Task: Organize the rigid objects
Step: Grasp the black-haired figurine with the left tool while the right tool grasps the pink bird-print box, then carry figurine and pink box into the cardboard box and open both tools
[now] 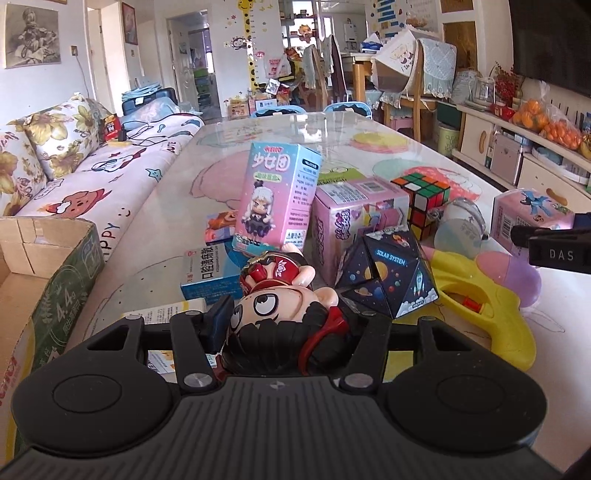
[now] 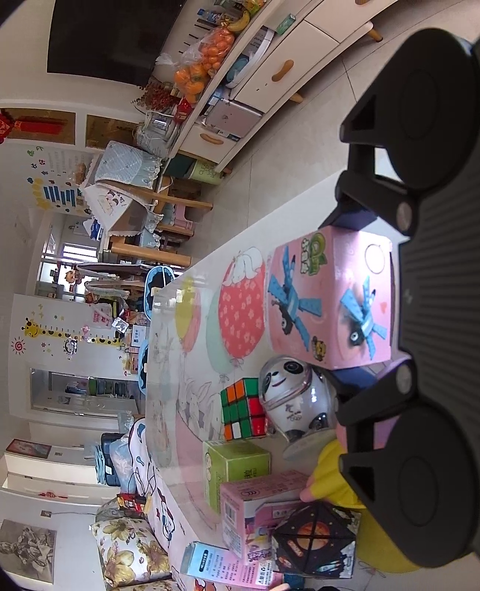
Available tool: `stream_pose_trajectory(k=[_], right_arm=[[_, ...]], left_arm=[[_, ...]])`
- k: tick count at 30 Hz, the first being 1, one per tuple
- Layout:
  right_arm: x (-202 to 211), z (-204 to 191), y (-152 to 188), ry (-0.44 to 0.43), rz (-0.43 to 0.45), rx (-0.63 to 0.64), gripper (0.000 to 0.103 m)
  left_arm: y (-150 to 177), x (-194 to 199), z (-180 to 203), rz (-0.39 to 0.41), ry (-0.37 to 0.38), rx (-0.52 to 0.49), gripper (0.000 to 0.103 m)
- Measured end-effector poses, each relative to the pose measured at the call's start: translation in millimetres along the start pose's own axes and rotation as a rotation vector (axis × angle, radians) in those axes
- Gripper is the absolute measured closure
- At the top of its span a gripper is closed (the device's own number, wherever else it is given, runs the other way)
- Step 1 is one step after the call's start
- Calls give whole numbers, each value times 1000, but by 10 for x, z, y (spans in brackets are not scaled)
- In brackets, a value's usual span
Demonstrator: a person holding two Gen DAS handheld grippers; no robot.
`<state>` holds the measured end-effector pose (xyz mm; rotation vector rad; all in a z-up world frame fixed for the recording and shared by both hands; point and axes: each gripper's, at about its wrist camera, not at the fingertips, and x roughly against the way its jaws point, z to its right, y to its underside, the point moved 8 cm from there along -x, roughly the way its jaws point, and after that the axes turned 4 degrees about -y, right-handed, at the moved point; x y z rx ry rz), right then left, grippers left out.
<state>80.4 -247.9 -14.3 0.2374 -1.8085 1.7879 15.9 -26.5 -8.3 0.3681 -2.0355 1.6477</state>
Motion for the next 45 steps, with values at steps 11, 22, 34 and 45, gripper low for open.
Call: stream_pose_trajectory(k=[11, 22, 34, 45], right_arm=[[264, -258, -175, -25, 83, 0, 33], [469, -819, -350, -128, 144, 59, 33], [734, -1622, -498, -324, 200, 154, 33], [933, -2431, -456, -514, 204, 222, 33]], left_arm=[[-130, 4, -130, 44, 15, 55, 35], [-258, -95, -381, 78, -15, 136, 35], [-337, -112, -724, 108, -77, 259, 35], [-263, -15, -1329, 114, -203, 418, 35]])
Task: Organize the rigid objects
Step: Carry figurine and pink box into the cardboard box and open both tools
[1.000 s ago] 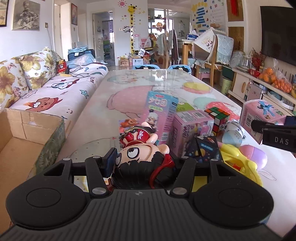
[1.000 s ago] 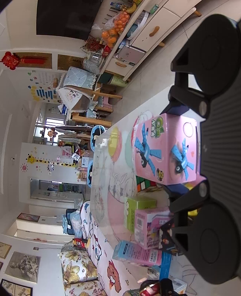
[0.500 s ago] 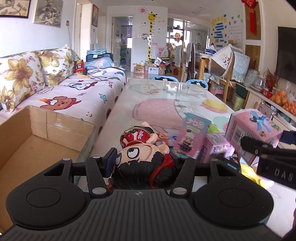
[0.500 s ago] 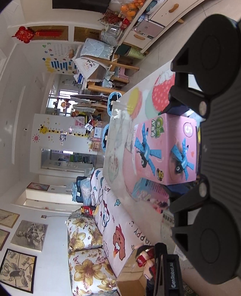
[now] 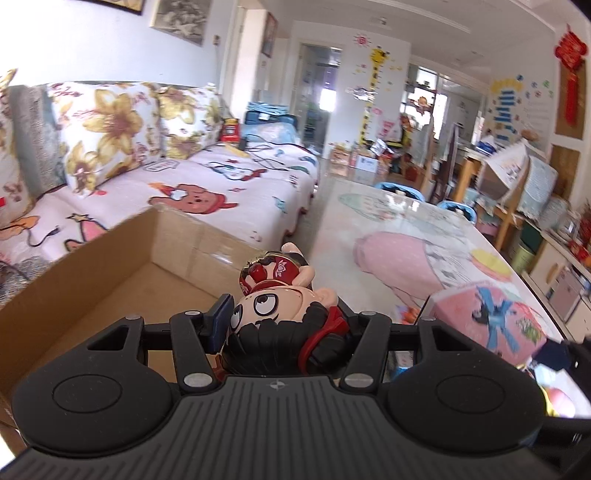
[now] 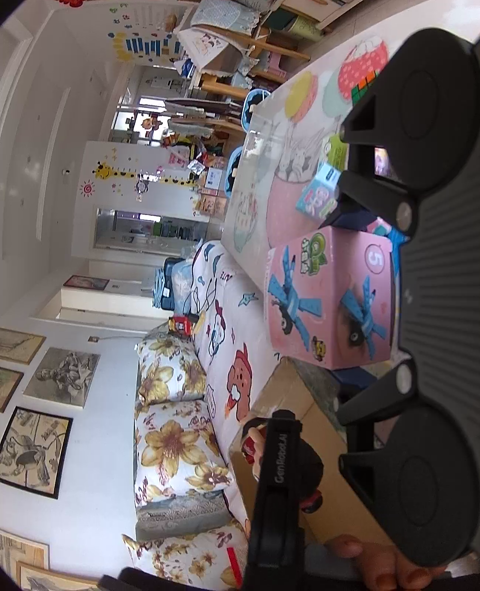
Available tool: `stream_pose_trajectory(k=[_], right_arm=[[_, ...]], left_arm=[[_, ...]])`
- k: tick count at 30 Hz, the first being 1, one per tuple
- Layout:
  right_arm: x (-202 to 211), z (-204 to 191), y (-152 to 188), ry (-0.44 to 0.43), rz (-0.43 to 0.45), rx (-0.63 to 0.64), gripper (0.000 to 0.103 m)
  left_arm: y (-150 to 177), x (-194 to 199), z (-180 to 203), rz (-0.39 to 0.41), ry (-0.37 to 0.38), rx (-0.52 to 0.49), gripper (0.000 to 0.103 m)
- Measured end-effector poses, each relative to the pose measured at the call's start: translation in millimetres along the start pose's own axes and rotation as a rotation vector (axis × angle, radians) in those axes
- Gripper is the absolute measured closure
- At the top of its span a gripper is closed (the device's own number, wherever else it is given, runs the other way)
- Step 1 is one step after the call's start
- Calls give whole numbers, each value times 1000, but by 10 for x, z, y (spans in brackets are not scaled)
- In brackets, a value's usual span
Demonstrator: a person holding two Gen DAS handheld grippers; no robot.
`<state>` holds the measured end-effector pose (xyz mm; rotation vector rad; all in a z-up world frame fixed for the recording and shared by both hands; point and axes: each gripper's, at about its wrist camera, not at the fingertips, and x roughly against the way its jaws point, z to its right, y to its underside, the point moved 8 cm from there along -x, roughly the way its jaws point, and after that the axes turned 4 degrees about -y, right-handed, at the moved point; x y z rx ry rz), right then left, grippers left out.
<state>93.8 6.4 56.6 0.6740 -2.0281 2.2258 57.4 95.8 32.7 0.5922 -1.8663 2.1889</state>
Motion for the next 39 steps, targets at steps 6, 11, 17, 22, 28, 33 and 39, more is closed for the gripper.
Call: stream_pose_trajectory(k=[6, 11, 17, 22, 28, 33, 39], right_arm=[[-121, -468, -72, -103, 0, 24, 33], [-208, -841, -69, -170, -5, 69, 33], [-294, -1184, -23, -244, -35, 146, 33], [-297, -1272, 81, -287, -80, 148, 31], [-183, -1272, 101, -284, -79, 155, 24], [-109, -1208, 90, -270, -72, 169, 17], [-124, -1113, 67, -213, -64, 208, 11]], left_arm=[[-103, 6, -347, 31, -120, 63, 35], [-125, 1, -696, -5, -194, 159, 35], [-101, 58, -878, -41, -250, 208, 35], [-80, 114, -937, -54, -286, 216, 39], [-121, 209, -864, -18, -319, 175, 13], [-133, 148, -846, -18, -300, 153, 4], [-145, 78, -843, -24, -268, 123, 1]])
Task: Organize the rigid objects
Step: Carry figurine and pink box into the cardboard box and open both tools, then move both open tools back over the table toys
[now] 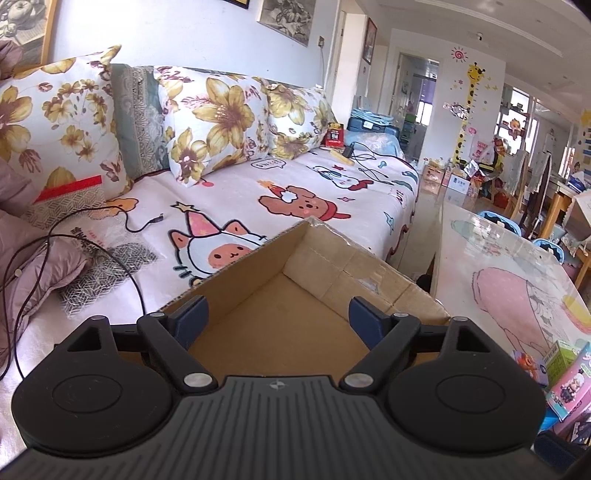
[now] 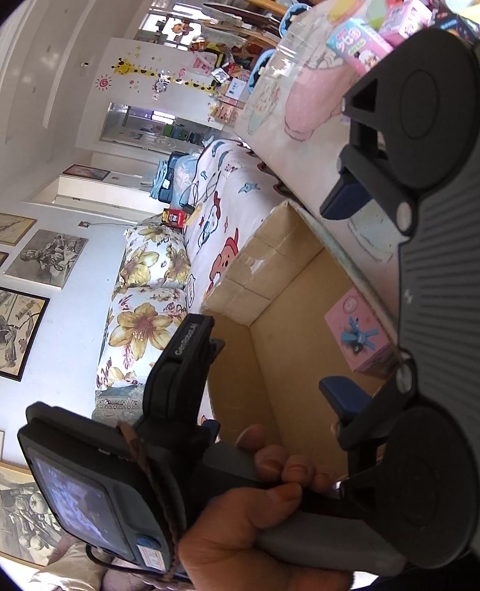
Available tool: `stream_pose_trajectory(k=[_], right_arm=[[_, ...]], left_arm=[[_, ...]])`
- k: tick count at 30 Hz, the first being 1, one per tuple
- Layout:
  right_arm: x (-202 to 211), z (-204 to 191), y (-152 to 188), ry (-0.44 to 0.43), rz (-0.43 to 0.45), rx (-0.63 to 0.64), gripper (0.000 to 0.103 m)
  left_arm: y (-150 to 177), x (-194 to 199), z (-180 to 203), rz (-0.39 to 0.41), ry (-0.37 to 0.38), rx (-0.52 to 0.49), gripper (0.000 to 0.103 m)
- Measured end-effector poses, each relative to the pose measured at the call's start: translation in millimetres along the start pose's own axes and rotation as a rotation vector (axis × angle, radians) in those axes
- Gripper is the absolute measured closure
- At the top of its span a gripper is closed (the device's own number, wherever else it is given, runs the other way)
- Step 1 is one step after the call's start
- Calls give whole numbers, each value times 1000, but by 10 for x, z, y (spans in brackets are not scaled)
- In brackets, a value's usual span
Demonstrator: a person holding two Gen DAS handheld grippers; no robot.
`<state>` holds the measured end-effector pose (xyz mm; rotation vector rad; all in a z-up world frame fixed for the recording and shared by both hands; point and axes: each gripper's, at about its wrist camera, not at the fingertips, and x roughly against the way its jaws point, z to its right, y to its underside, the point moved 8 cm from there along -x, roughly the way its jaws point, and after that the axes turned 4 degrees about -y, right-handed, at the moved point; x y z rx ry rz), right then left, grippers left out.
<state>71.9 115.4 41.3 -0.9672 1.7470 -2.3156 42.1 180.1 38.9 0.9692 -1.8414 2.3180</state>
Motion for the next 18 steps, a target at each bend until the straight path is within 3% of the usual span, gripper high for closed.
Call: stream_pose_trajectory(k=[18], right_arm=[[442, 433, 280, 148, 14, -127, 7]], left_arm=[[87, 5, 262, 22, 129, -200, 0]])
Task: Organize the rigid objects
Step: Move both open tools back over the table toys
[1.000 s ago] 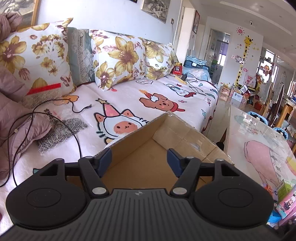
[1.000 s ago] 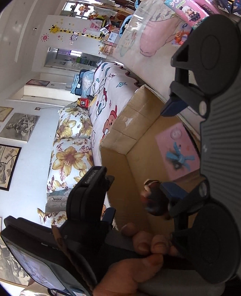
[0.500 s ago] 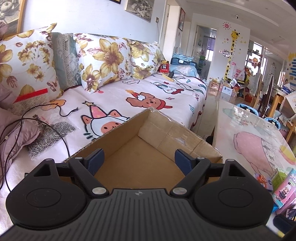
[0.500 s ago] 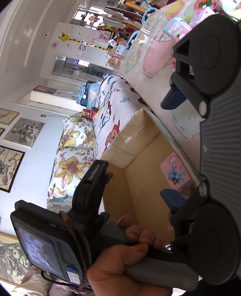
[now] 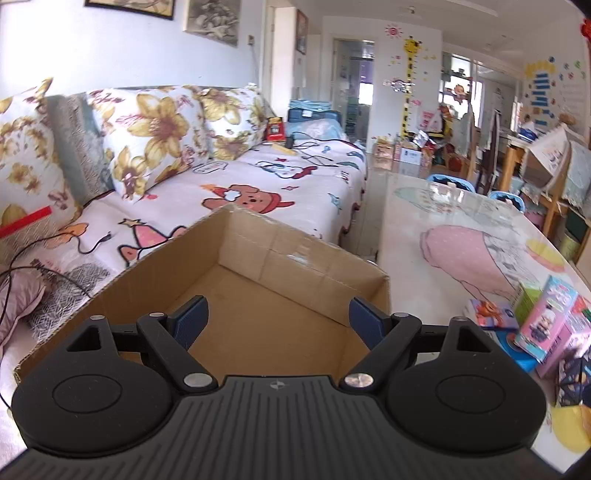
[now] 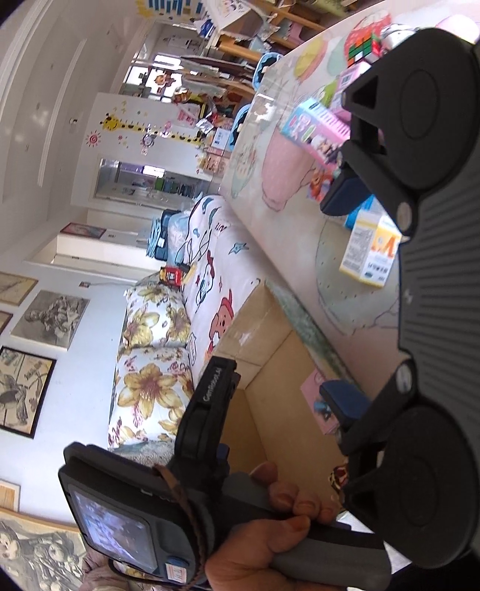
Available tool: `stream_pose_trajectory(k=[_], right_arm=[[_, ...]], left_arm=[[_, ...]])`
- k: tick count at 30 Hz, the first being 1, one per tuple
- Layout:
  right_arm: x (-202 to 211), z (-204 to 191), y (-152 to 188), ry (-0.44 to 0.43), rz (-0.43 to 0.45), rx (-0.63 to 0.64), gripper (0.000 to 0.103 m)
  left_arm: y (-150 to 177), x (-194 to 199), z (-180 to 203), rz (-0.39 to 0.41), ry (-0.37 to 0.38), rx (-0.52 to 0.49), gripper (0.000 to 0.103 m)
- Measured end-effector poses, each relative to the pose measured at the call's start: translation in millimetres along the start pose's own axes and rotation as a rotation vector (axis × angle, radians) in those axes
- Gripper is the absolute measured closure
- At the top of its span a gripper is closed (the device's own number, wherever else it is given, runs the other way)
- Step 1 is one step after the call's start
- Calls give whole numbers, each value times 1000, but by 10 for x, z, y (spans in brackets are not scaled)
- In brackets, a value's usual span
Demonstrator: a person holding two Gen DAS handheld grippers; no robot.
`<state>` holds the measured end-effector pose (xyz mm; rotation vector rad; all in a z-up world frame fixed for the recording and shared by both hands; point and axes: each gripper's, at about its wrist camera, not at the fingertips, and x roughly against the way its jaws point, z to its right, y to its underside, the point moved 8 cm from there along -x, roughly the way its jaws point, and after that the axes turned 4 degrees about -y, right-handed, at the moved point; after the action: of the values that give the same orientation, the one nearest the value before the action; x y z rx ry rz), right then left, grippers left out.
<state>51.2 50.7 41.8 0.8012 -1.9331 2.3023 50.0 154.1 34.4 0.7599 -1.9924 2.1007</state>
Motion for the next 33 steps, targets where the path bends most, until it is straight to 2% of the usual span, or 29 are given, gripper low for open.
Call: stream_pose_trajectory(k=[7, 13, 33], right_arm=[[135, 319, 132, 67, -8, -68, 7], [249, 599, 195, 122, 3, -110, 7], [601, 1420, 484, 239, 17, -227, 6]], left_arm=[[51, 38, 183, 27, 63, -80, 0], [67, 19, 294, 31, 113, -110, 0], [95, -149, 606, 55, 208, -251, 0]])
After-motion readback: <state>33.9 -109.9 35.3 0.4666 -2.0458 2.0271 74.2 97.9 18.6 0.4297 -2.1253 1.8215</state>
